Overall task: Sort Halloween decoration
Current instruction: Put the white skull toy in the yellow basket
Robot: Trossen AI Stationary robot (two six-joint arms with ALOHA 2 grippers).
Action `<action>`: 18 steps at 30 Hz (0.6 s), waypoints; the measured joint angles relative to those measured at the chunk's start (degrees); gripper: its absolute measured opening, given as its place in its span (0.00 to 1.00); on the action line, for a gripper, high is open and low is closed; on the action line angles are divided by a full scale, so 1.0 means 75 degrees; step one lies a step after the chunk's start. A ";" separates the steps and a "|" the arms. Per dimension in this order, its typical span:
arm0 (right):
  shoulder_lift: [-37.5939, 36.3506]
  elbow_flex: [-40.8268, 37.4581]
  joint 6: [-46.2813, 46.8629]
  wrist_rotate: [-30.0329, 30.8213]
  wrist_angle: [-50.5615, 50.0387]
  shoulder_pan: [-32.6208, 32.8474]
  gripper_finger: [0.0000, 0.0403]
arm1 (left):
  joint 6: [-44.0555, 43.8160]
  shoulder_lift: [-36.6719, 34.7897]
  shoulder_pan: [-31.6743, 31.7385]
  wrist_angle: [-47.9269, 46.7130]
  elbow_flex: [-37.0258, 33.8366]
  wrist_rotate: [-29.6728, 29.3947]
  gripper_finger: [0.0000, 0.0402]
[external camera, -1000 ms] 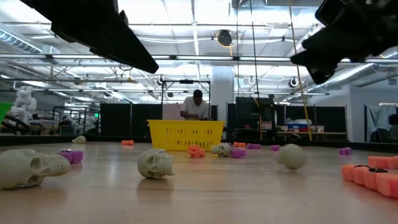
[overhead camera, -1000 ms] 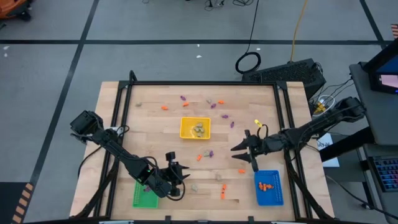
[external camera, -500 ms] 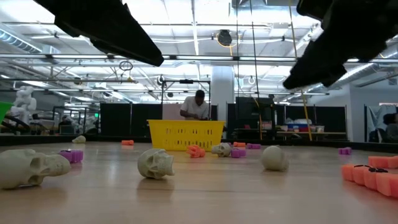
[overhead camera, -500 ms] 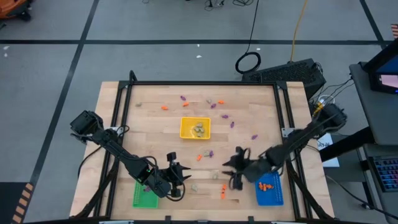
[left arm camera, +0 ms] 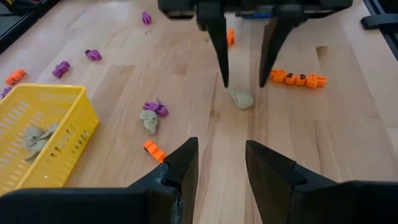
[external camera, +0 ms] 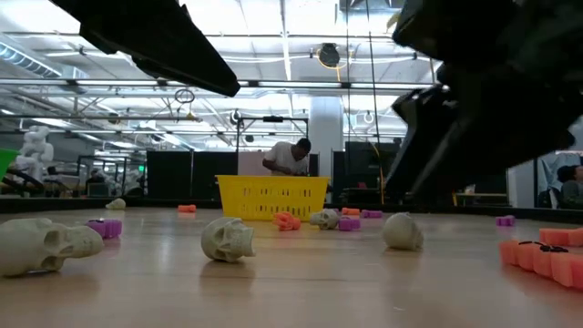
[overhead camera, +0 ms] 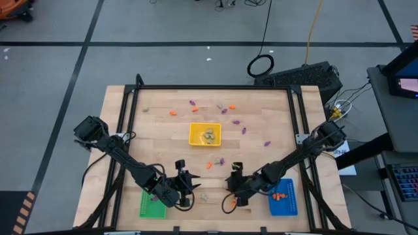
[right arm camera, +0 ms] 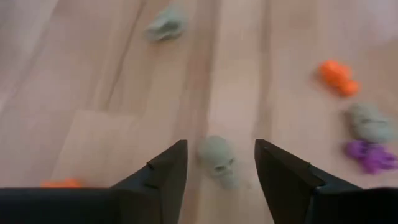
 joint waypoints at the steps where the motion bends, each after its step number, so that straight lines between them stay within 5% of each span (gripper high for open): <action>1: 0.0028 -0.0003 -0.0102 -0.0230 0.0006 -0.0065 0.45 | 0.0000 0.0000 0.0000 -0.0004 0.0000 0.0002 0.33; 10: 0.0582 0.0008 -0.0742 -0.1320 0.0250 -0.0580 0.49 | 0.0003 0.0000 0.0000 -0.0006 0.0000 0.0001 0.33; 18: 0.0761 0.0026 -0.0814 -0.1732 0.0356 -0.0776 0.40 | 0.0003 0.0000 -0.0002 -0.0003 0.0000 0.0003 0.33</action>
